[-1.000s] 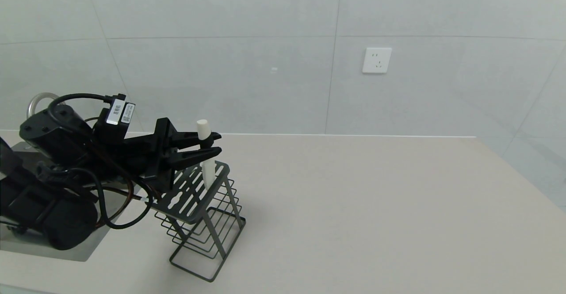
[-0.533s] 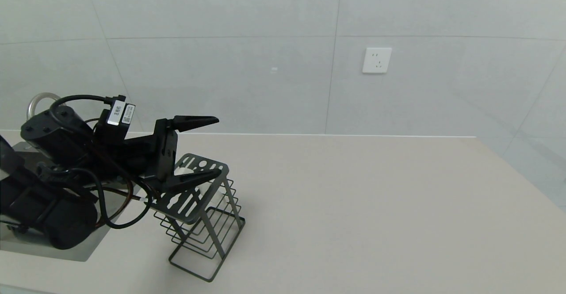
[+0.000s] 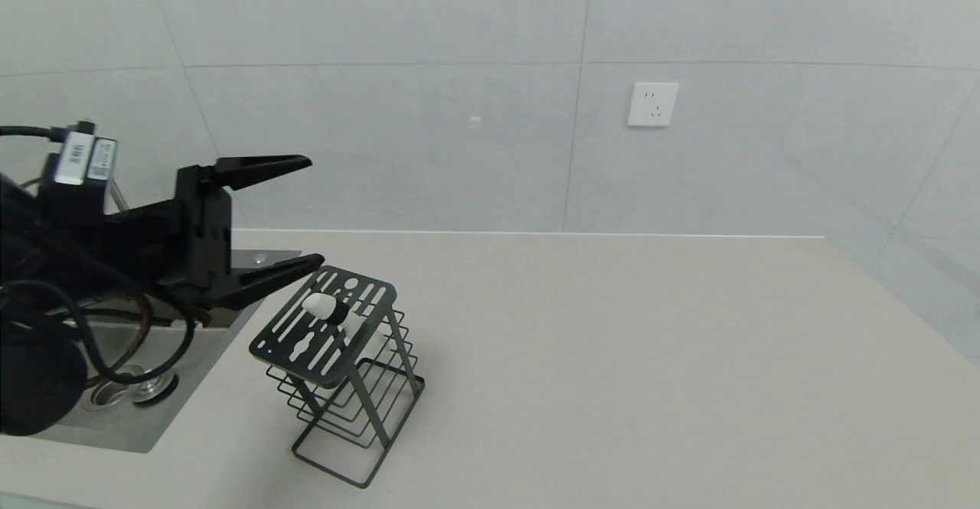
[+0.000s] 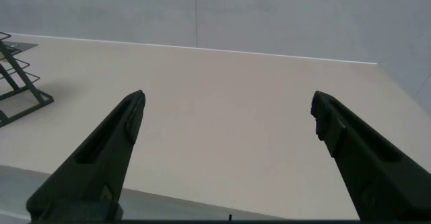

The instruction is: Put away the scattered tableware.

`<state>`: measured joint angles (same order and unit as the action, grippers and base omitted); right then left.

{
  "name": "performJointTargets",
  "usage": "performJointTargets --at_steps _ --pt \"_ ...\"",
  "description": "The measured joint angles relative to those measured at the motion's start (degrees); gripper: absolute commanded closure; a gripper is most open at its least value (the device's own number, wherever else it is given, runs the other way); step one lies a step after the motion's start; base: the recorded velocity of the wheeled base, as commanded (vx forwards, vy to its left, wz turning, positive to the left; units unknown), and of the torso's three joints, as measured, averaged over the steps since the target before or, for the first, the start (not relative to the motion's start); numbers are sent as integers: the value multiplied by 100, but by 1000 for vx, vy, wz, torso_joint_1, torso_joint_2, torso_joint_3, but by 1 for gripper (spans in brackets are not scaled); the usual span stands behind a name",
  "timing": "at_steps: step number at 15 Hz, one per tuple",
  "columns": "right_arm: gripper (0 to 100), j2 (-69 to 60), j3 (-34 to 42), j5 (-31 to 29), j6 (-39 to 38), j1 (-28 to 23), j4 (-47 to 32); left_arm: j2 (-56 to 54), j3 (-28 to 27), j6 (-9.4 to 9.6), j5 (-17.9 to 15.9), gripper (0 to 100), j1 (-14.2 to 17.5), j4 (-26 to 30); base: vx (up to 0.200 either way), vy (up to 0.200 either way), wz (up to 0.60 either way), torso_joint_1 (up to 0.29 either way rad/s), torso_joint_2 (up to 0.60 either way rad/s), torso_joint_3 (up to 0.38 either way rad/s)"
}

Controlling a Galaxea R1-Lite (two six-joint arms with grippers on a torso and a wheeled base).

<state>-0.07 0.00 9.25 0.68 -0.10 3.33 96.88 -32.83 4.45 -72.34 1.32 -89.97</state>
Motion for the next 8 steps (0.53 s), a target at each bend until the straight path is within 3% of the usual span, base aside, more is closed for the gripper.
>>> performJointTargets --at_steps 2,4,6,8 --pt "0 0 0 -17 0 0 0 -695 447 -98 2 0 279 2 0 0 0 0 0 0" --pt "0 0 0 -23 0 0 0 -1687 1254 -336 6 0 441 0 0 0 0 0 0 0" --pt "0 0 0 -23 7 0 -2 -2903 2150 -869 16 0 535 2 0 0 0 0 0 0" --pt "0 0 0 -23 7 0 -2 -4164 2693 -1406 24 0 555 2 0 0 0 0 0 0"
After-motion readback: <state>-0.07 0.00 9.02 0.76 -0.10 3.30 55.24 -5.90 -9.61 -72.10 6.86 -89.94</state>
